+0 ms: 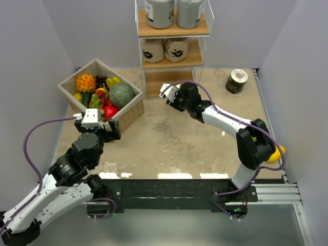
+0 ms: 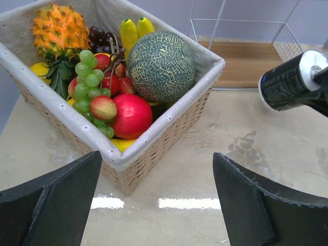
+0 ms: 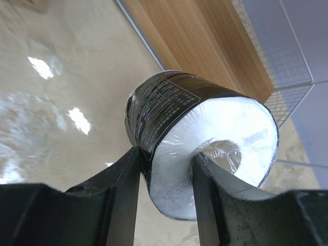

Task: Place and organize the paper towels onto the shelf

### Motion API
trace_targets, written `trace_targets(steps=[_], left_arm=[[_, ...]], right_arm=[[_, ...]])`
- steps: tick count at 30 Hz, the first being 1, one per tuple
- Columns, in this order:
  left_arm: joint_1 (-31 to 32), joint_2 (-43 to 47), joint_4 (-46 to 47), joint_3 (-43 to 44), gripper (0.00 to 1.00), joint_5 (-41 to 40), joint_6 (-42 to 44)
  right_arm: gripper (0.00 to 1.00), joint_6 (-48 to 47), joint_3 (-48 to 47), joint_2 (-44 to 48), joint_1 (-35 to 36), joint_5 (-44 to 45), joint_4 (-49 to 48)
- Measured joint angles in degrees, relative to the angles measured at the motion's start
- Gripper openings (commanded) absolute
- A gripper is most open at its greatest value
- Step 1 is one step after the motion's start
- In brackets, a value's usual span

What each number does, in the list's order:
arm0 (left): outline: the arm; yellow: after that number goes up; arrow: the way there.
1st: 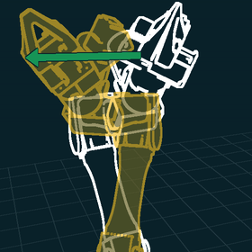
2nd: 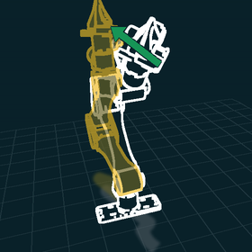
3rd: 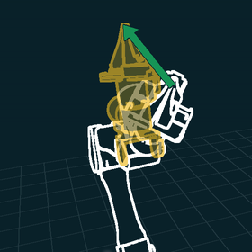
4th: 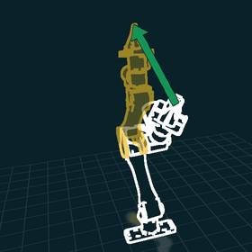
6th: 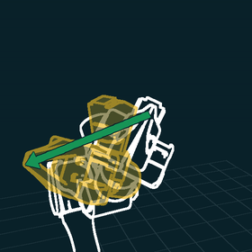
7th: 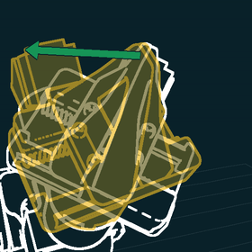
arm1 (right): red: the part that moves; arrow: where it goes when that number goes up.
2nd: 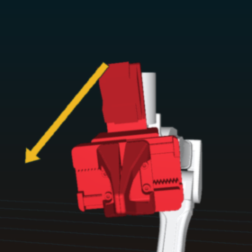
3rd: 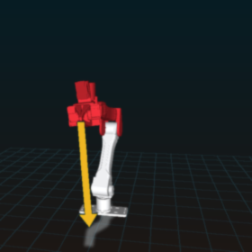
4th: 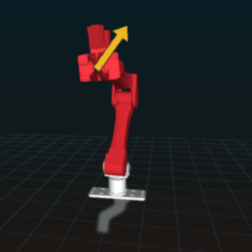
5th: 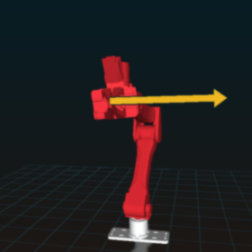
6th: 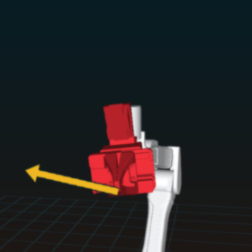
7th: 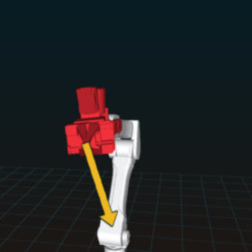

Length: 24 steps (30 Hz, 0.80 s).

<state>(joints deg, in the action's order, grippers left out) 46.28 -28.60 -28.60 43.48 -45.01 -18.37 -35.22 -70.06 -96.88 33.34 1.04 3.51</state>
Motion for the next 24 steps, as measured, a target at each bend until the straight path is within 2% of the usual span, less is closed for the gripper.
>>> trace_targets(steps=[8, 20, 24], left_arm=[[0.00, 1.22, -0.33, 0.00, 0.96, -0.61, -0.04], [0.00, 2.25, -0.28, 0.00, 0.96, -0.85, 0.00], [0.00, 2.23, -0.28, 0.00, 0.96, -1.22, -0.02]], right_arm=[[0.38, -12.35, -3.54, -9.03, 0.02, 6.23, -3.74], [0.39, -23.08, -10.62, -16.92, 0.00, 11.54, -9.86], [0.42, -24.48, -12.39, -20.57, -0.44, 11.63, -10.43]])
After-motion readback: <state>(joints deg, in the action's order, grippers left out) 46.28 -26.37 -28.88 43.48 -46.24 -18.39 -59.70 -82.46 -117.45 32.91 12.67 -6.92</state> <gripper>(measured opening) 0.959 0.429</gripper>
